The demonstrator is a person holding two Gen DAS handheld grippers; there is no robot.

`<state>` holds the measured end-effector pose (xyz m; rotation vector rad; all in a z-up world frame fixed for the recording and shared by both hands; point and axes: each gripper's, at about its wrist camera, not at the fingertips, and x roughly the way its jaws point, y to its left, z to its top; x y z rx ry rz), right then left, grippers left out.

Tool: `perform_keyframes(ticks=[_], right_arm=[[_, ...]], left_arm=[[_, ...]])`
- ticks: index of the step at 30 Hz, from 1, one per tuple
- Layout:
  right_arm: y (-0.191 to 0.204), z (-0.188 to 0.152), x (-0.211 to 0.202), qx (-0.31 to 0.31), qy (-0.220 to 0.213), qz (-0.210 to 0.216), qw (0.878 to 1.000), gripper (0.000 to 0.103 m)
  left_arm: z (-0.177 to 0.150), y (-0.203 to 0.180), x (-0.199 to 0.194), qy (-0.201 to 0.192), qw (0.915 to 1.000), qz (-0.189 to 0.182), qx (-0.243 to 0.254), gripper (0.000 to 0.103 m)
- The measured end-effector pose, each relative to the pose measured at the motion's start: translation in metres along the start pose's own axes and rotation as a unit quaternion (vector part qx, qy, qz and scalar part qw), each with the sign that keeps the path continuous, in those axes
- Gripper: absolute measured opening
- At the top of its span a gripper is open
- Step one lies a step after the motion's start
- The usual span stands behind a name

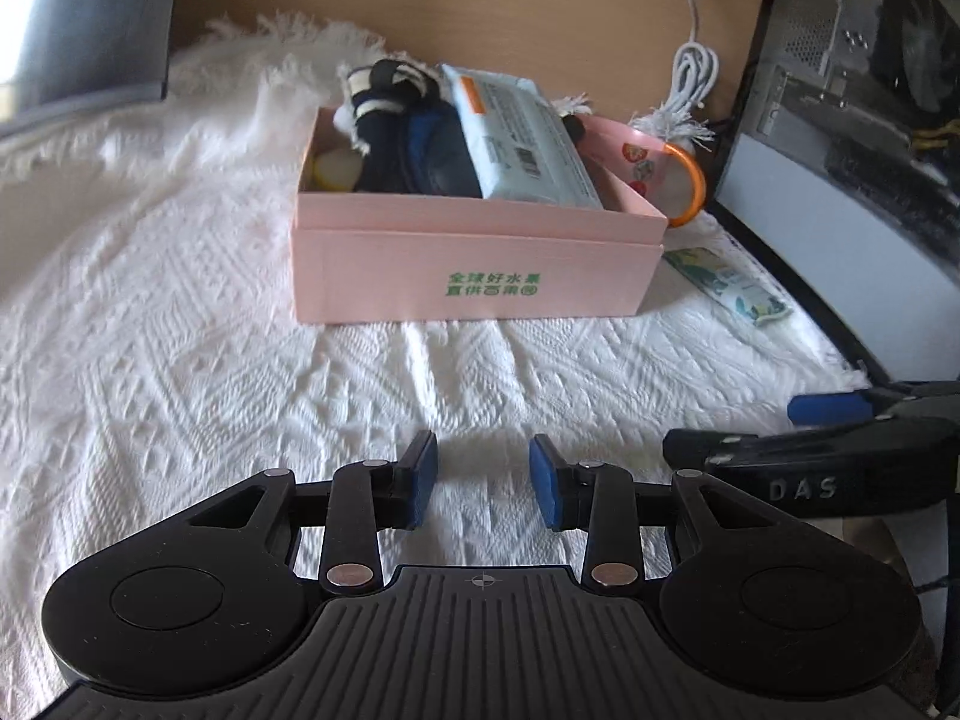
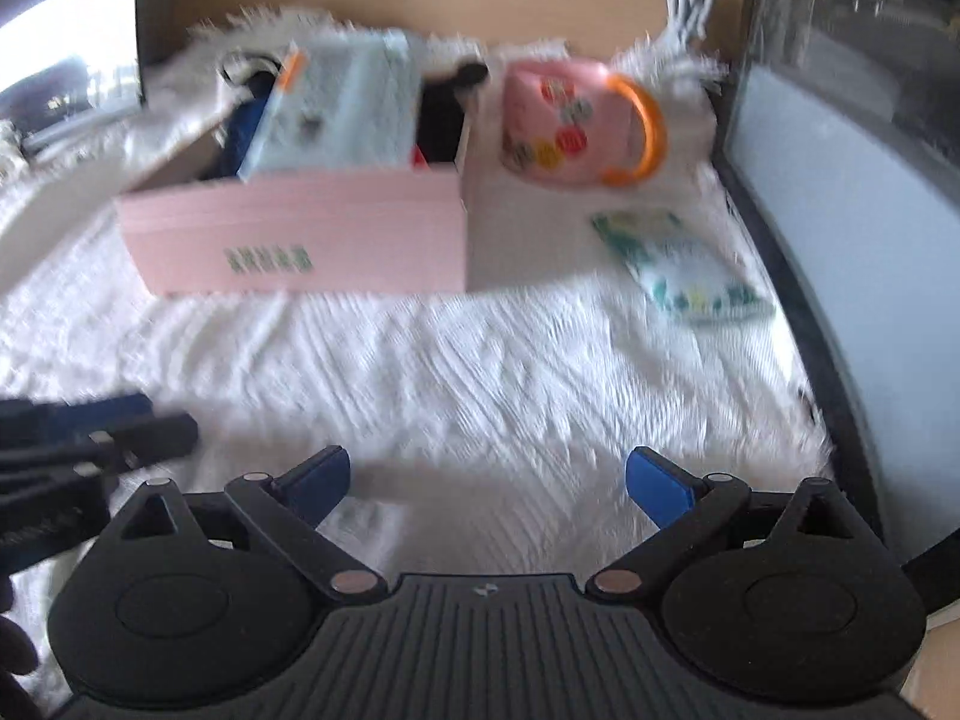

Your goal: Organize soft objects

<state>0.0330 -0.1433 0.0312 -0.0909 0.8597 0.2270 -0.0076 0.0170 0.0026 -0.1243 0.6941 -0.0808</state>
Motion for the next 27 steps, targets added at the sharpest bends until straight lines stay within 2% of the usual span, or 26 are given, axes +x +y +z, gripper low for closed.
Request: perform_keyframes(ticks=[1,6,11,15,27], right_arm=[[-0.001,-0.001,0.005,0.000,0.008,-0.003,1.000,0.103],[-0.004,-0.008,0.010,0.007,-0.010,-0.005,1.000,0.103],[-0.006,-0.017,0.008,0.002,-0.057,0.000,0.998,0.103],[-0.005,-0.017,0.008,0.006,-0.061,-0.004,0.998,0.103],[-0.005,-0.018,0.008,0.007,-0.061,-0.004,0.998,0.103]], left_arm=[[0.000,-0.002,0.002,-0.003,1.0000,0.005,0.003,0.038],[-0.001,-0.008,0.007,-0.019,0.9994,0.025,0.013,0.038],[-0.005,-0.014,0.009,-0.034,0.9984,0.035,0.028,0.038],[-0.008,-0.019,0.009,-0.033,0.9972,0.043,0.051,0.038],[-0.008,-0.017,0.009,-0.034,0.9973,0.044,0.048,0.039]])
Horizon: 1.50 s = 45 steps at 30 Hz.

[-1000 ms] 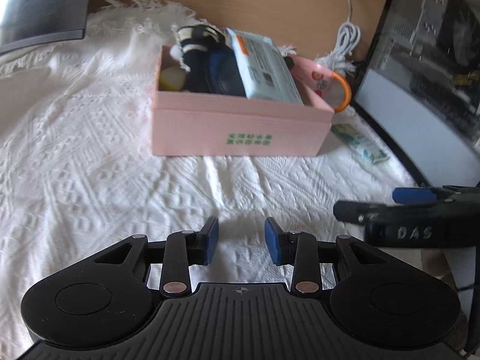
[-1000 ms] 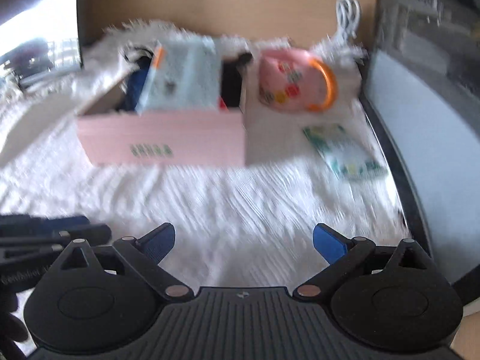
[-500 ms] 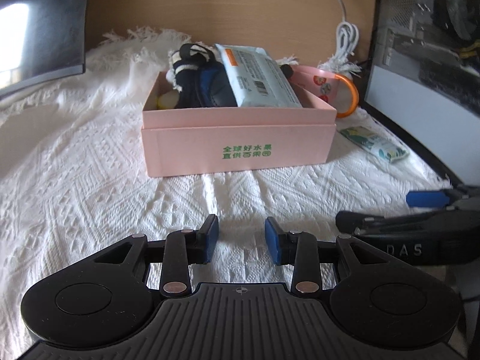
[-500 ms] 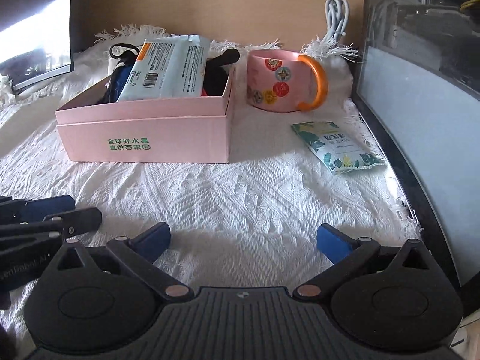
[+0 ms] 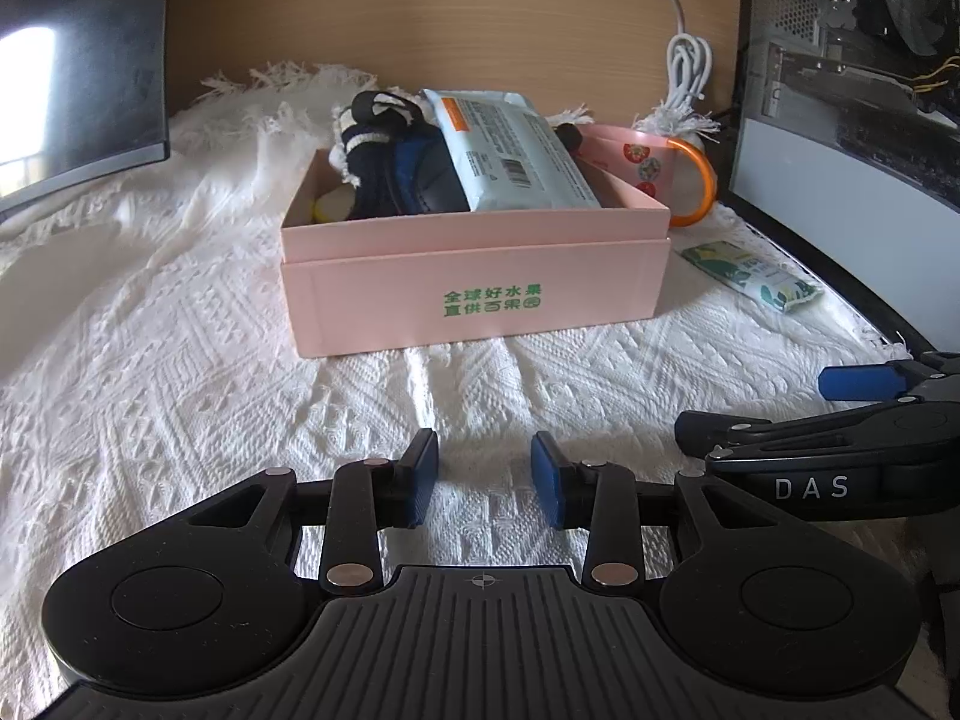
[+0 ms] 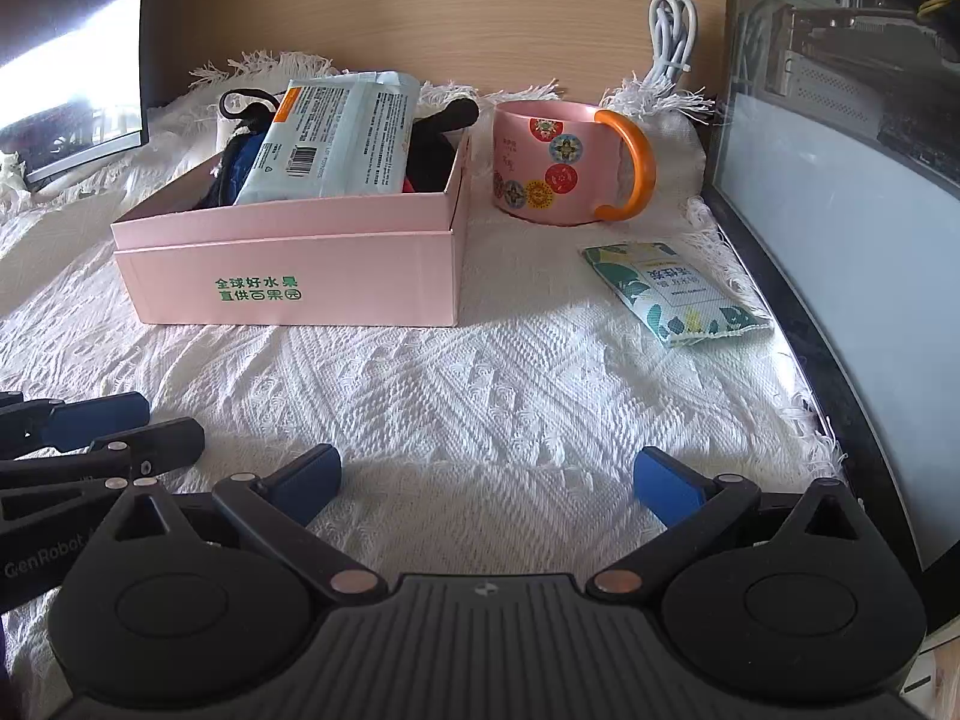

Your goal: Organize soft objects

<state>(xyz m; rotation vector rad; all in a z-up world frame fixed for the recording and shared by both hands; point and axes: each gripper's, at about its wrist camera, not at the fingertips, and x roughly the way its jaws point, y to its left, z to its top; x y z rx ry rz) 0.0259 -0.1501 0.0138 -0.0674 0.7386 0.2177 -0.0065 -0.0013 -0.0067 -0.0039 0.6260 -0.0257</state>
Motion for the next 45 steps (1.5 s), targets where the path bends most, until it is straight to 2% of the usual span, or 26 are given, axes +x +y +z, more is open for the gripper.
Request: perform_keyframes(ticks=[45], right_arm=[[-0.0003,0.0003,-0.0004,0.000,0.000,0.000,1.000,0.103]], left_arm=[[0.0002,-0.0006,0.0007,0.001,1.0000,0.002,-0.001,0.039]])
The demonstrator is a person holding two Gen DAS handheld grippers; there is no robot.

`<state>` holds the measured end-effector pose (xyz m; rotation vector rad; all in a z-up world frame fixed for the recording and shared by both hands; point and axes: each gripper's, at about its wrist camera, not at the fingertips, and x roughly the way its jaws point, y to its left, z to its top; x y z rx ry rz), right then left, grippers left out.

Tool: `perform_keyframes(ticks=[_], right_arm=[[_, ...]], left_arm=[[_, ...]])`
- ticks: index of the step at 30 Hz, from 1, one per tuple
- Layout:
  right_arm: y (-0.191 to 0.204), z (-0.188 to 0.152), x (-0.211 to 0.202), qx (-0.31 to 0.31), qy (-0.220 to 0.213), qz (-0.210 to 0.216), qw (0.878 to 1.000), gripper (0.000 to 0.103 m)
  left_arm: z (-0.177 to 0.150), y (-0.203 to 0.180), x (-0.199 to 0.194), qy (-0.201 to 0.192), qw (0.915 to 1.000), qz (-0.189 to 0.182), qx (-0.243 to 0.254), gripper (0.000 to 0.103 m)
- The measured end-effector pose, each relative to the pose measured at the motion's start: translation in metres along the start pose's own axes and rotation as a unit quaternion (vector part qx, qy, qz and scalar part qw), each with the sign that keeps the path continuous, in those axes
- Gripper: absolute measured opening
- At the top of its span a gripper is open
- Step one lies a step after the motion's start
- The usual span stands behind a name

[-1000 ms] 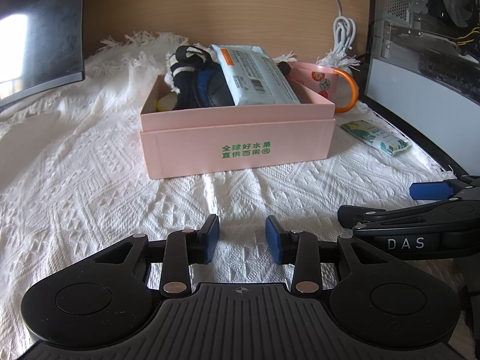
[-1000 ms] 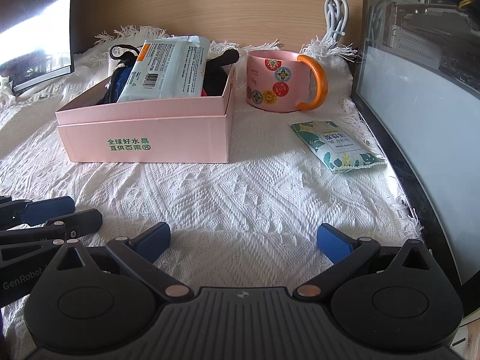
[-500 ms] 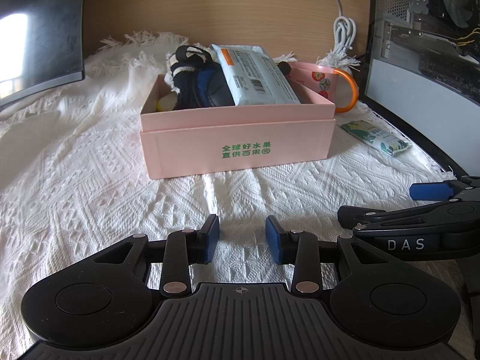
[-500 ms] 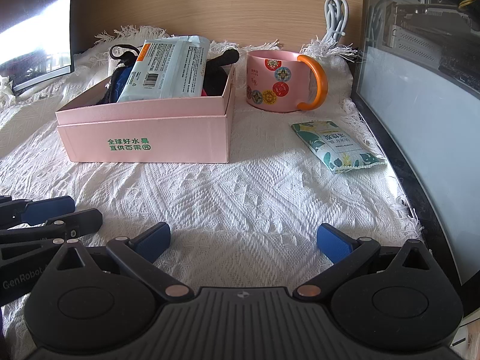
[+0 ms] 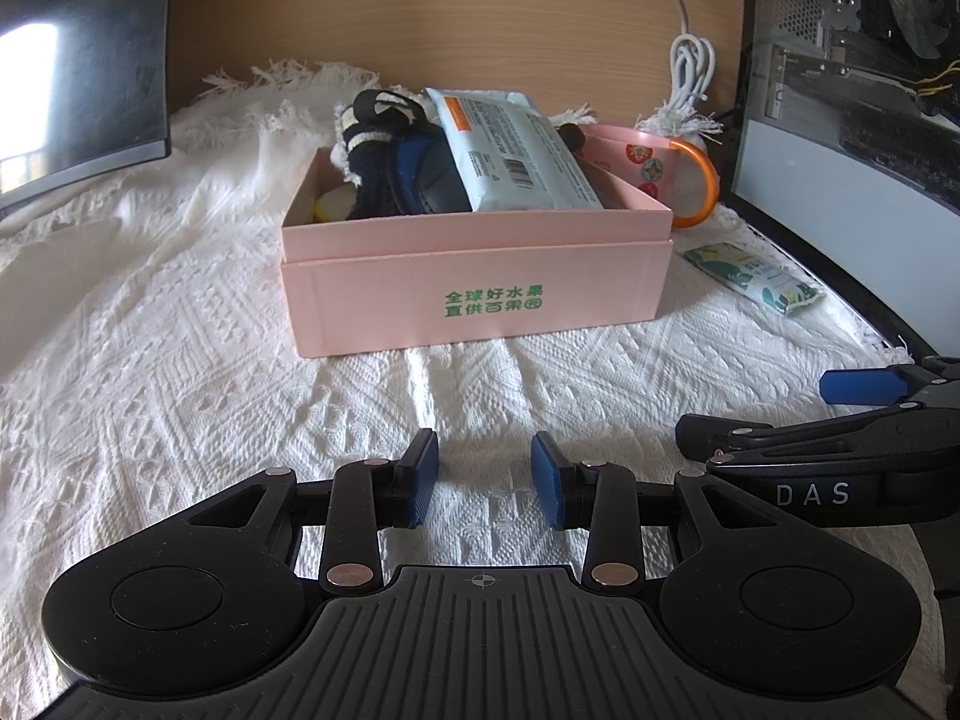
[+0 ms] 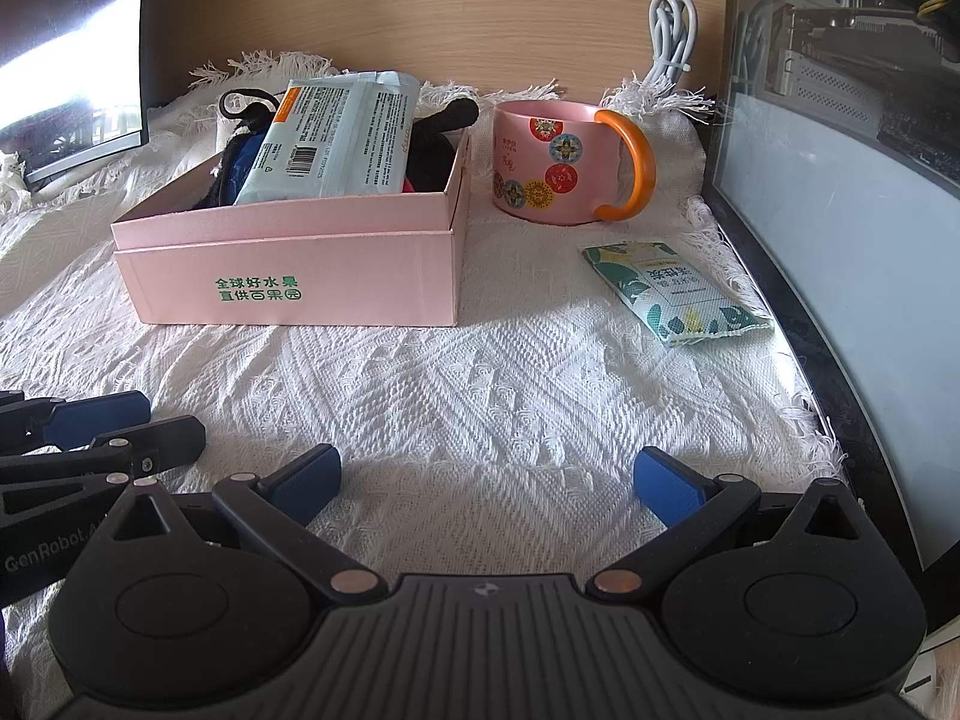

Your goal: Organize soft objects

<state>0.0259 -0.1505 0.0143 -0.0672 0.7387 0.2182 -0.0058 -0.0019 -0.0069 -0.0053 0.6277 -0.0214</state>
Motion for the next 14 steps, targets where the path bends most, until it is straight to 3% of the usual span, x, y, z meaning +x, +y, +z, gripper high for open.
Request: perform_keyframes(ticks=[14], right_arm=[[0.0002,-0.0001,-0.0003,0.000,0.000,0.000,1.000,0.103]], left_arm=[[0.0001,0.0026,0.0006,0.000,1.0000,-0.003,-0.001,0.039]])
